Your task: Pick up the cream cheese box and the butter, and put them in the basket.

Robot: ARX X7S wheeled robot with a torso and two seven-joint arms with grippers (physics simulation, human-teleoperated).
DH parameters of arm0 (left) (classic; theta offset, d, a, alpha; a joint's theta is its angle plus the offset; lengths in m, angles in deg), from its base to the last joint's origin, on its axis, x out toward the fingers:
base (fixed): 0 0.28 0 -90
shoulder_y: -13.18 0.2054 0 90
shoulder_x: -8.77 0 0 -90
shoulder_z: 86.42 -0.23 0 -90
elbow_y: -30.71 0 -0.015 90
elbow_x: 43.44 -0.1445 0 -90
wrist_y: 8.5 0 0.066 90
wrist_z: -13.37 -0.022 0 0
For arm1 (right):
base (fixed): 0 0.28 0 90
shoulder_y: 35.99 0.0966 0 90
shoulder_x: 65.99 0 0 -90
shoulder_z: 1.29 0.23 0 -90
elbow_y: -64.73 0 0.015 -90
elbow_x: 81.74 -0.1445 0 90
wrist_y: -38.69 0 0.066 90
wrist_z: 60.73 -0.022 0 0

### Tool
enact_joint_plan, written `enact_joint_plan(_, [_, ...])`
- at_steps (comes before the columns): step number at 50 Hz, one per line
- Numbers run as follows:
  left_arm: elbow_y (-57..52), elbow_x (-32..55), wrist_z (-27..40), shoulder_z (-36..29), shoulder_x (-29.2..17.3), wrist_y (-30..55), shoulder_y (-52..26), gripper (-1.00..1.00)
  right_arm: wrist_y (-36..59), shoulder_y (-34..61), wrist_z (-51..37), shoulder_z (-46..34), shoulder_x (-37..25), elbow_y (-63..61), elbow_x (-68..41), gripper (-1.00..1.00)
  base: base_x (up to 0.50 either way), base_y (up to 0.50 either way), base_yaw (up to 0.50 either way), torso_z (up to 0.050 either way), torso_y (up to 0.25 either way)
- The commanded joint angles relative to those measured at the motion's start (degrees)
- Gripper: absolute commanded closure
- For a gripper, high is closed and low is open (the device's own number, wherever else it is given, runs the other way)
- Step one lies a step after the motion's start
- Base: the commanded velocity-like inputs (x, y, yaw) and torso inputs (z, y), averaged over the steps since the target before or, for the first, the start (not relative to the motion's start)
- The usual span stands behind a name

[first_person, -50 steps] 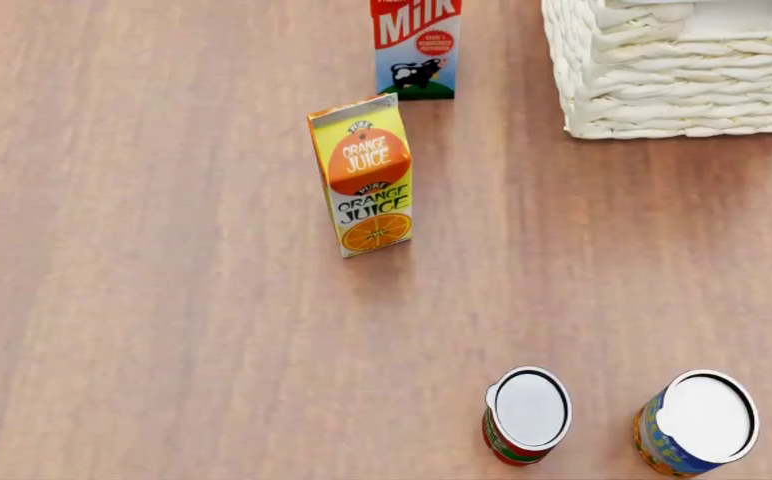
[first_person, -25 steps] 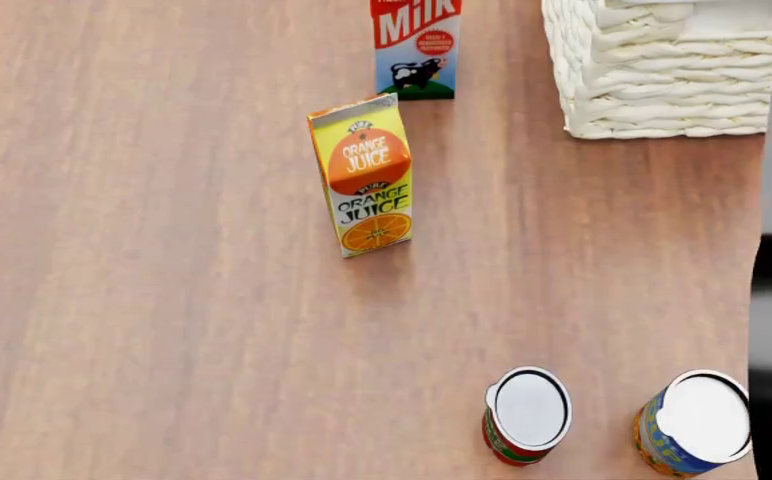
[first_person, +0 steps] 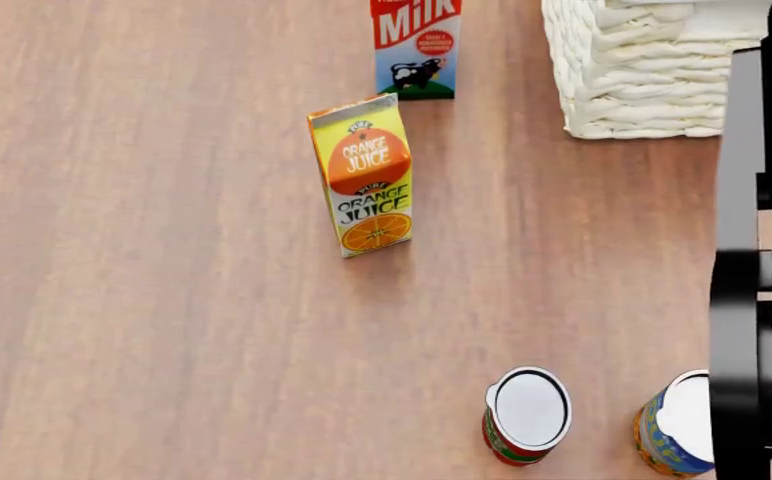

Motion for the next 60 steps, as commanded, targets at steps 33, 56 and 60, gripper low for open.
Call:
enact_joint_plan(33, [0.0,0.1,-0.1,0.5,-0.2,-0.5,0.6,-1.0,-1.5,-3.5,0.2,3.1,0.0,-0.1,3.7,1.0,0.0,0.0,0.0,0.0,0.001])
enact_joint_plan(56, [0.0,-0.1,0.2,0.1,-0.4,-0.7,0.4,-1.0,-1.7,-4.5,-1.3,4.7,-0.4,-0.1,3.7,-1.0,0.0,0.0,0.0,0.0,0.0])
enact_joint_plan(60, [0.0,-0.1,0.1,0.0,-0.4,-0.7,0.5,-1.0,-1.6,-4.3,-1.1,4.7,-0.4,-0.2,3.7,-1.0,0.0,0.0,0.0,0.0,0.0])
